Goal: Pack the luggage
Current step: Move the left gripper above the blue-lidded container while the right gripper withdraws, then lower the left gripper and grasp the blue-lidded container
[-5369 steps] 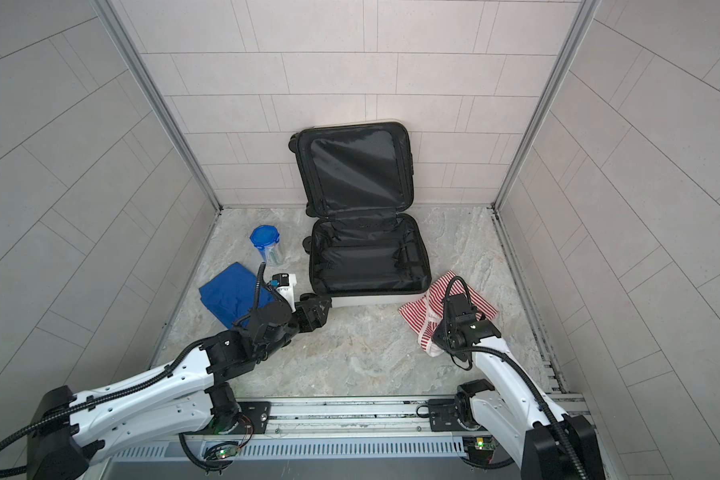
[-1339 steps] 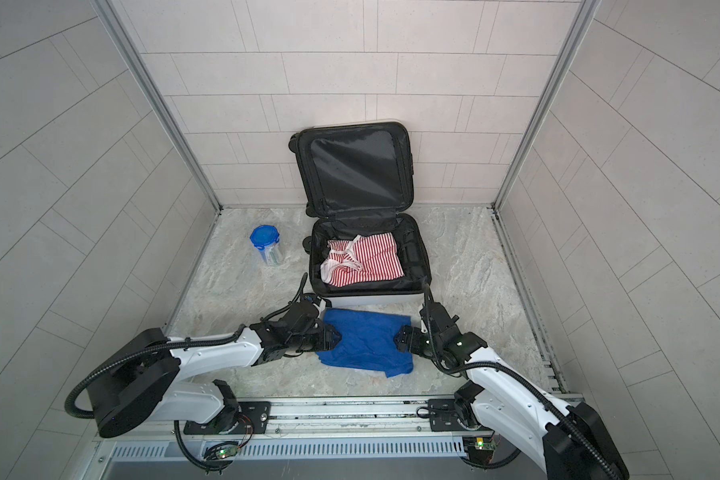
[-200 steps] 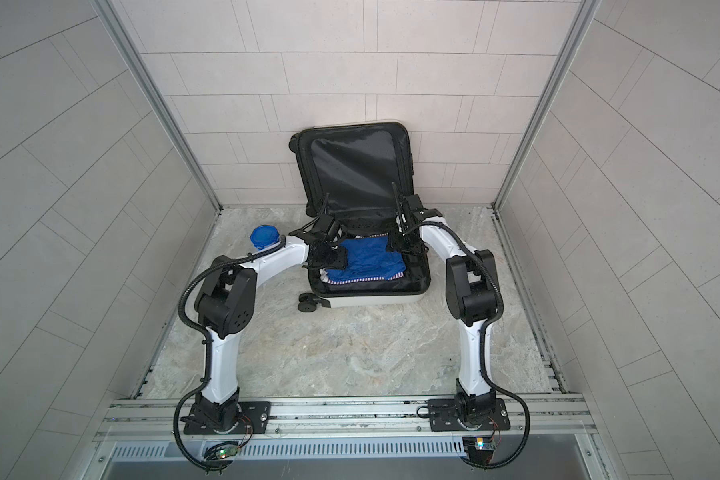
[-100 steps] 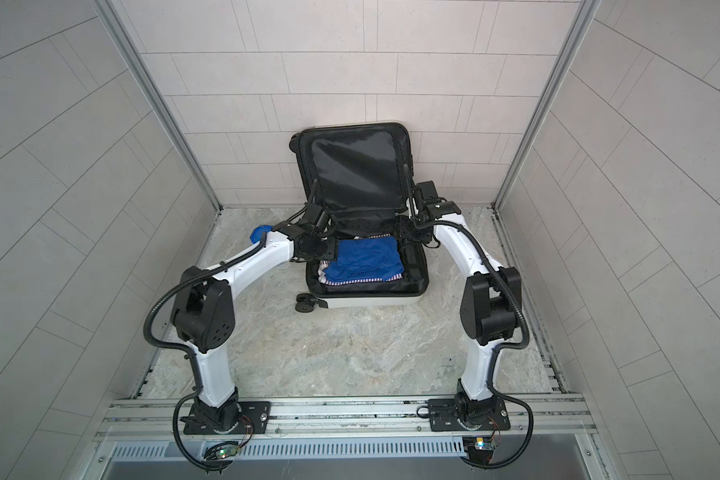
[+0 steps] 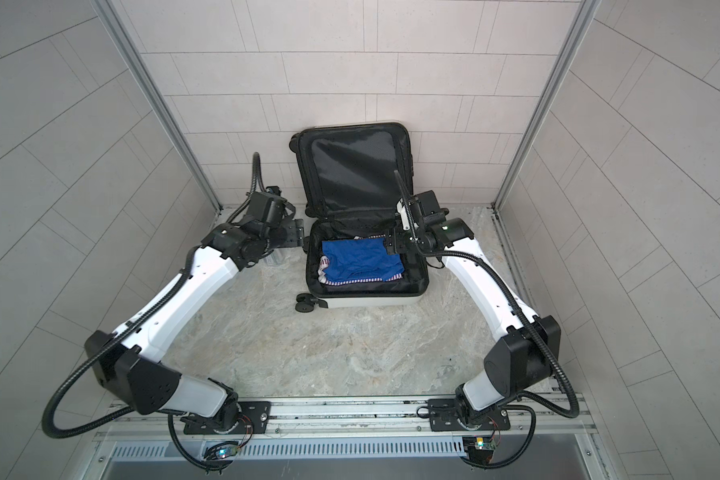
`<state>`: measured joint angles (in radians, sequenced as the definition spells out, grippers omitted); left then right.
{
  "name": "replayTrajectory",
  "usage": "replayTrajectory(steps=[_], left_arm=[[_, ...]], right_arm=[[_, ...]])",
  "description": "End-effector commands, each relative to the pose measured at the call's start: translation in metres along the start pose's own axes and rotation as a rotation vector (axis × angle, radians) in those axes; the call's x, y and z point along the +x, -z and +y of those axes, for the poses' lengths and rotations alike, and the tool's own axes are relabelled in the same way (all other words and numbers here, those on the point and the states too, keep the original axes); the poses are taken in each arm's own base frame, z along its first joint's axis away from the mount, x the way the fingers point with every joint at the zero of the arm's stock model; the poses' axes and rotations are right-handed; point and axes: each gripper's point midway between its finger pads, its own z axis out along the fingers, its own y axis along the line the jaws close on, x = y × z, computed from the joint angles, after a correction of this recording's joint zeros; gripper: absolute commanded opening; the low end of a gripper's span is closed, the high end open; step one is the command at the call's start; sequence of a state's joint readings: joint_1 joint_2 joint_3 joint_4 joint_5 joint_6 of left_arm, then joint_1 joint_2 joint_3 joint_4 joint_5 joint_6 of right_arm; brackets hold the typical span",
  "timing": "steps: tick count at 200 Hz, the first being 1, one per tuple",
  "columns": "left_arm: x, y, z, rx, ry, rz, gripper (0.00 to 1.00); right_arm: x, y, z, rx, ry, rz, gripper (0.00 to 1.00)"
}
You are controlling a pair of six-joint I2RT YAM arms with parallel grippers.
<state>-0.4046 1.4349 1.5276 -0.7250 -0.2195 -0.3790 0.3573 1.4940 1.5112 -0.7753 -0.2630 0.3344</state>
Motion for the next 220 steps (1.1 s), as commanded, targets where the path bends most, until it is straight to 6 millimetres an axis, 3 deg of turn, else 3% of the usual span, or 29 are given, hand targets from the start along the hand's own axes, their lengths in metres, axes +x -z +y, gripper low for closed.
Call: replayTrajectory(steps=[1,50,65,120,124,129,179,220], left_arm=[[0.010,0.007,0.042,-0.118,0.005,0.049,0.90],[0.031,-0.001,0.079,-0.157,0.056,0.170,0.92],[0.038,-0.009,0.087,-0.172,0.061,0.216,0.98],[0.053,-0.038,0.100,-0.211,0.082,0.315,1.00],[0.054,-0.042,0.100,-0.212,0.075,0.322,1.00],[0.055,-0.046,0.101,-0.217,0.065,0.333,1.00],[0.048,-0.084,0.110,-0.253,-0.060,0.424,1.00],[0.032,-0.094,0.114,-0.292,-0.157,0.474,1.00]], right_arm=[[0.015,0.010,0.008,0.043,0.065,0.010,0.78],[0.049,0.014,0.046,0.003,0.142,0.014,0.78],[0.060,0.014,0.056,-0.016,0.160,0.022,0.80],[0.084,0.009,0.068,-0.028,0.185,0.038,0.86],[0.085,0.009,0.068,-0.029,0.186,0.041,0.96],[0.086,0.009,0.068,-0.029,0.186,0.041,0.99],[0.092,0.006,0.071,-0.042,0.186,0.052,0.99],[0.093,0.004,0.073,-0.054,0.177,0.057,0.99]])
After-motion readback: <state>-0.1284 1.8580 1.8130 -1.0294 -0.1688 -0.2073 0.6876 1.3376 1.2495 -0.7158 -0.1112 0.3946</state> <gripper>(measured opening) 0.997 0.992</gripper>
